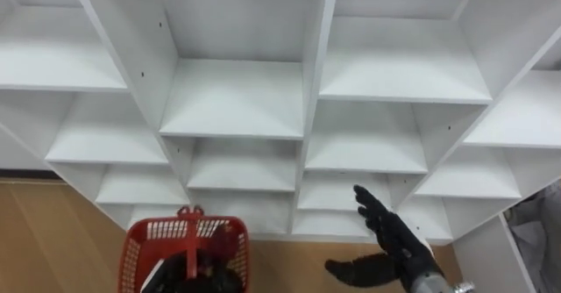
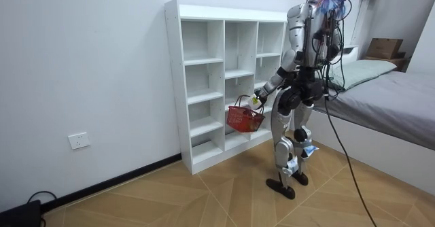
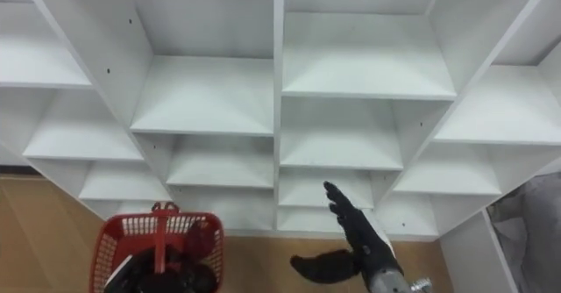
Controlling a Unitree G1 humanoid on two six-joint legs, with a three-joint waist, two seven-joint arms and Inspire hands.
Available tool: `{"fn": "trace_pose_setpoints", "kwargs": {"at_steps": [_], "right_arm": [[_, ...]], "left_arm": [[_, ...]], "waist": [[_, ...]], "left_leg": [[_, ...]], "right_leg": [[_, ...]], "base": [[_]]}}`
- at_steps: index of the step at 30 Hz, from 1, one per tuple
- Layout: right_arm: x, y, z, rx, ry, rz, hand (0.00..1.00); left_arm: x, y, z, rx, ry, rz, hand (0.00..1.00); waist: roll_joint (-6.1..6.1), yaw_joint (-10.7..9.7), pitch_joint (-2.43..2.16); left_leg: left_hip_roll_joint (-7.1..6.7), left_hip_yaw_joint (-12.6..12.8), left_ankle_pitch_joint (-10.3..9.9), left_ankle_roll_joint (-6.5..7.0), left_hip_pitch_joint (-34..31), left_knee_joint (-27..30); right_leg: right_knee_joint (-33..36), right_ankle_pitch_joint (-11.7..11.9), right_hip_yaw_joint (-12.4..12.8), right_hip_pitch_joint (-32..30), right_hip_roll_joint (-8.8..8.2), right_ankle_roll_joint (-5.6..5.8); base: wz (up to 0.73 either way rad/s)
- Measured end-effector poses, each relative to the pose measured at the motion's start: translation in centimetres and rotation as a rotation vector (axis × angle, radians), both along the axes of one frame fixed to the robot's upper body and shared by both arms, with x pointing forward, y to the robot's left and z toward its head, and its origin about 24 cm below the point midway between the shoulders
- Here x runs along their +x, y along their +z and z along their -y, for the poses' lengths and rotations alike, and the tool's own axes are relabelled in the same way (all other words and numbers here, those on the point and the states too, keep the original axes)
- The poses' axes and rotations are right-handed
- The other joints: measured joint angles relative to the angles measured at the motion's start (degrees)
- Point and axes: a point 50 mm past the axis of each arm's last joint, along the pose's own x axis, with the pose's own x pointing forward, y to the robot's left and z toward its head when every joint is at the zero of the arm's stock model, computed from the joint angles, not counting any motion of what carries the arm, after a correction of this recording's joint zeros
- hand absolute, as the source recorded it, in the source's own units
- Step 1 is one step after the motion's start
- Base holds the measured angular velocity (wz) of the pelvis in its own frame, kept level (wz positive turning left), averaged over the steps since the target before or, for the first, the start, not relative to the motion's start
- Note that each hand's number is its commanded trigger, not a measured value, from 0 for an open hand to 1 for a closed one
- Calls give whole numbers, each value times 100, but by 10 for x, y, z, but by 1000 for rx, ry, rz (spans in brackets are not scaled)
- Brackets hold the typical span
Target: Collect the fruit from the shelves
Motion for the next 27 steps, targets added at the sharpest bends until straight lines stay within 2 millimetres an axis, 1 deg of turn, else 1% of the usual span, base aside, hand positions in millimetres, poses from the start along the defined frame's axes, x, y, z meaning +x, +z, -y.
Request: {"fn": "trace_pose_setpoints", "kwargs": {"at_steps": [2, 4, 5, 6, 8, 11, 13, 15, 17, 20, 23, 27], "right_arm": [[-15, -13, 11, -25, -58, -82, 0], [-23, -22, 14, -38, -81, -135, 0], [-29, -27, 16, -47, -96, -168, 0], [-31, -28, 17, -50, -103, -180, 0], [-43, -35, 24, -61, -150, -234, 0], [-55, -44, 29, -65, -218, -299, 0], [-62, -48, 31, -50, -262, -332, 0], [-68, -52, 32, -48, -287, -371, 0], [-80, -57, 34, -45, -322, -431, 0], [-94, -61, 36, -40, -370, -494, 0], [-99, -63, 36, -33, -401, -522, 0], [-103, -65, 36, -34, -427, -563, 0]], "left_arm": [[-8, -4, -3, 20, 4, -34, 100], [-16, -8, -6, 27, 28, -70, 100], [-22, -10, -9, 35, 53, -96, 100], [-24, -11, -11, 39, 63, -104, 100], [-30, -13, -17, 52, 97, -127, 100], [-40, -15, -23, 61, 148, -157, 100], [-46, -17, -25, 67, 176, -182, 100], [-52, -20, -25, 67, 201, -209, 100], [-60, -23, -23, 64, 211, -245, 100], [-70, -27, -20, 57, 221, -283, 100], [-76, -28, -18, 68, 213, -312, 100], [-78, -28, -20, 75, 236, -324, 100]], "waist": [[-1, 22, -1], [5, 34, 2], [17, 30, -21], [19, 27, -22], [32, 23, -24], [65, 39, -15], [84, 36, -18], [95, 34, -21], [94, 26, -12], [97, 44, -5], [94, 44, -4], [93, 33, -3]], "left_leg": [[-16, -15, 0, 1, 58, -46], [-16, 16, 0, 1, 117, -78], [-15, 12, -1, 1, 122, -97], [-15, 11, -1, 1, 122, -101], [-17, 7, -1, 2, 122, -105], [-24, 0, -2, 2, 187, -127], [-32, -20, -4, 1, 222, -143], [-36, -42, -6, 2, 234, -149], [-58, -163, -7, 3, 268, -153], [-63, -182, -11, 0, 373, -189], [-64, -194, -12, -2, 409, -209], [-76, -267, -14, -2, 431, -207]], "right_leg": [[-18, -1, 6, 53, -2, 12], [-35, 0, 46, 94, 8, 14], [-92, 14, 49, 122, 18, 25], [-102, 19, 50, 127, 20, 26], [-96, 23, 48, 139, 20, 31], [-117, 21, 43, 198, 17, 35], [-165, 16, 26, 229, 13, 41], [-189, 14, 20, 233, 13, 46], [-200, 10, -51, 304, 0, 53], [-277, 1, -82, 419, 2, 62], [-294, 0, -97, 462, 4, 62], [-300, -6, -126, 509, 4, 68]], "base": [[3], [-7], [-3], [0], [0], [0], [4], [6], [12], [6], [1], [7]]}}
